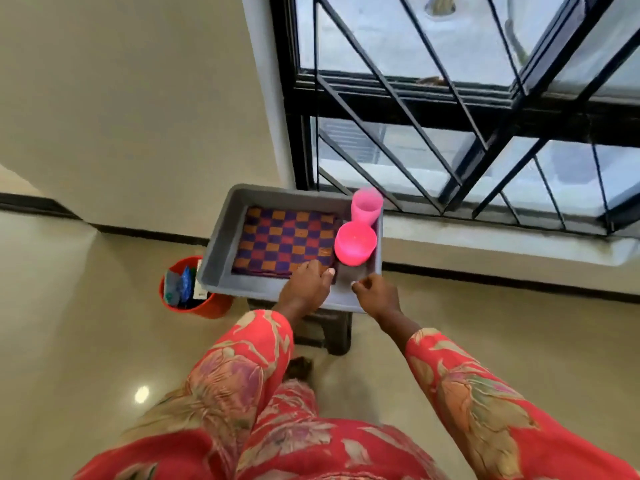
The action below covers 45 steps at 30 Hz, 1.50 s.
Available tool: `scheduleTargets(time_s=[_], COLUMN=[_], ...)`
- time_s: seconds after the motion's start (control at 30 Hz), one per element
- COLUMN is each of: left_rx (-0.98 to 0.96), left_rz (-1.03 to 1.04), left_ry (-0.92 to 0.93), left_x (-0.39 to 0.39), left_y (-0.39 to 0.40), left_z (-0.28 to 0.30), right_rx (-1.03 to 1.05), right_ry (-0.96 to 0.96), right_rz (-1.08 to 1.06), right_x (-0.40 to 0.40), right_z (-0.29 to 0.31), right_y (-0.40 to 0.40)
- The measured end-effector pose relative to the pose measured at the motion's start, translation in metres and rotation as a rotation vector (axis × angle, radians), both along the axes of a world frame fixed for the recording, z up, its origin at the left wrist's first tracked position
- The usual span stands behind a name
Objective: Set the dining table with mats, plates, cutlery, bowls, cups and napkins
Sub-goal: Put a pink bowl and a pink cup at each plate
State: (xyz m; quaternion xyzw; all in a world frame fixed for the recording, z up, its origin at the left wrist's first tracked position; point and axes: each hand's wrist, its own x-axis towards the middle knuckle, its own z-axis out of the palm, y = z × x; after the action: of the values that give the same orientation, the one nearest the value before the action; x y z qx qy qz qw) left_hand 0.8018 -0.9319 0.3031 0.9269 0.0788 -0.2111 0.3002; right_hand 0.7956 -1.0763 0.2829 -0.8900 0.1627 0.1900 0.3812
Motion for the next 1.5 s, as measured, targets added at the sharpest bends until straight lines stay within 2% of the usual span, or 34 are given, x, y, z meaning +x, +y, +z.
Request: scheduleTargets(time_s=[0.27,0.43,0.6,0.73,0.9,1.03,1.13,1.3,1.5], left_rx=[-0.111,-0.231,-0.378,-0.456,-0.598,-0.693,-0.694,-0.73,-0.819], left_rz=[0.007,0.116,0.248,0.342,0.395,0.456,0.459,0.482,0.475], left_ry=[0.135,0.248,0.297,0.319,0.368,0.435,0.448,0.444,0.517], left_x=[0.094,0.133,0.161,0.178,0.195,0.202,0.204,0.196,0.168], left_y=[0.038,0.03,0.01,-0.007,-0.021,-0.028,-0.029,-0.021,-0.011], left_z=[-0.023,-0.055,-0.097,-0.139,-0.178,-0.198,-0.204,-0.193,-0.145], right_rx=[0.229,0.409,0.613,0.716,0.836,0.845,0.806,0.796,0.726], right_ry=[0.126,0.238,0.276,0.314,0.268,0.196,0.159,0.14,0.161], right_rz=[-0.536,-0.797,-0.987,-1.043,-1.13,-1.185,-1.201,-1.139,-1.006], right_x=[0.065,0.089,0.117,0.139,0.152,0.156,0.155,0.147,0.126], right_z=[-0.044,-0.055,-0.096,-0.131,-0.164,-0.179,-0.185,-0.179,-0.138], right_y=[0.029,0.038,0.034,0.03,0.027,0.029,0.031,0.029,0.019])
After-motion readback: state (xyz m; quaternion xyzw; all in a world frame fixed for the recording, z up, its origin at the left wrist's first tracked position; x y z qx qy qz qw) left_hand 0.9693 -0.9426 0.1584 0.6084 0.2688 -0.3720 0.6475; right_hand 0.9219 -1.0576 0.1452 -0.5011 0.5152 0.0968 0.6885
